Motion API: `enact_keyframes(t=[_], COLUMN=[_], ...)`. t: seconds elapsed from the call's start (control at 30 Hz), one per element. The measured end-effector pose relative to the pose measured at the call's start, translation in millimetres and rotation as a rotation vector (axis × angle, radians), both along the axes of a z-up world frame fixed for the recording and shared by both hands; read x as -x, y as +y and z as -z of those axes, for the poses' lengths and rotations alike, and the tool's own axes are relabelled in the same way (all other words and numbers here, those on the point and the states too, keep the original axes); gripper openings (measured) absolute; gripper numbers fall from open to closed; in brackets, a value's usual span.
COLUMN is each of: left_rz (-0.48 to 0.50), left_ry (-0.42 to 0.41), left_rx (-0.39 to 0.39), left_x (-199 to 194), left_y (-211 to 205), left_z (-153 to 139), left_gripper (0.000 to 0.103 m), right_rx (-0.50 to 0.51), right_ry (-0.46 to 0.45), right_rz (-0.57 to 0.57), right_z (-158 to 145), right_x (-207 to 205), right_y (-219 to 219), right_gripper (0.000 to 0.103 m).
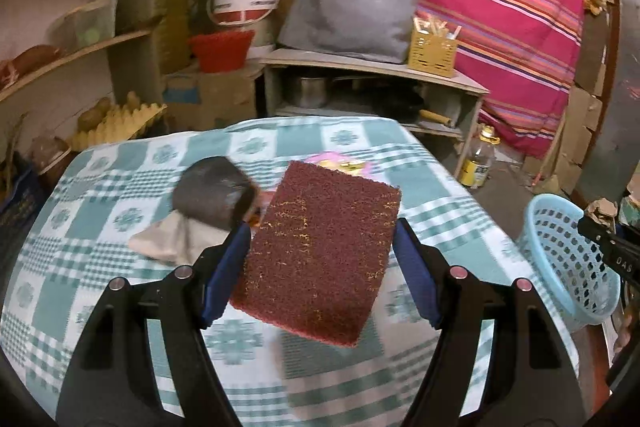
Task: Collect trash
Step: 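Carry the red pad and brown cloth over the blue basket with both tools, then open the left tool to drop the red pad while the right tool drops the brown cloth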
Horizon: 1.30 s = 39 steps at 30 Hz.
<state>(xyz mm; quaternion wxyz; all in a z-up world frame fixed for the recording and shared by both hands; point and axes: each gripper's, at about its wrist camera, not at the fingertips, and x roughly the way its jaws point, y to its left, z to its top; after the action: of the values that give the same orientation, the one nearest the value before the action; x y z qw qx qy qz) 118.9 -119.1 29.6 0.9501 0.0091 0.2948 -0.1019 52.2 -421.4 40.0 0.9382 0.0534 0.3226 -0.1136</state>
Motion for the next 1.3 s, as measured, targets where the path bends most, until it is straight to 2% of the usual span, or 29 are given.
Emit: enact_keyframes(t=[0.17,0.43,0.73,1.3], left_rz=[0.057,0.17,0.291,0.423], left_ry=[-0.017,-0.041,-0.015,0.025], left_rx=[-0.018,-0.033,-0.03,0.028], left_x=[5.6,11.9,17.4,18.9], left_y=[-41.0,-111.7,-180.0,-249.8], left_z=[-4.1,-4.2,10.7,22.1], left_gripper=[0.071,0.071,0.071,0.071], right_rx=[-0.01,0.02,0.011,0.01], right_ry=[-0.012,-0.006,-0.008,0.01], right_rz=[0.067,0.119,0.163,0.235], right_z=[0.6,7.5,14.3,25.9], right_x=[16.1,29.8,42.6,58.6], right_y=[-32.7,-57.5,-85.9,-123.0], right_gripper=[0.037,0.036,0.036,0.036])
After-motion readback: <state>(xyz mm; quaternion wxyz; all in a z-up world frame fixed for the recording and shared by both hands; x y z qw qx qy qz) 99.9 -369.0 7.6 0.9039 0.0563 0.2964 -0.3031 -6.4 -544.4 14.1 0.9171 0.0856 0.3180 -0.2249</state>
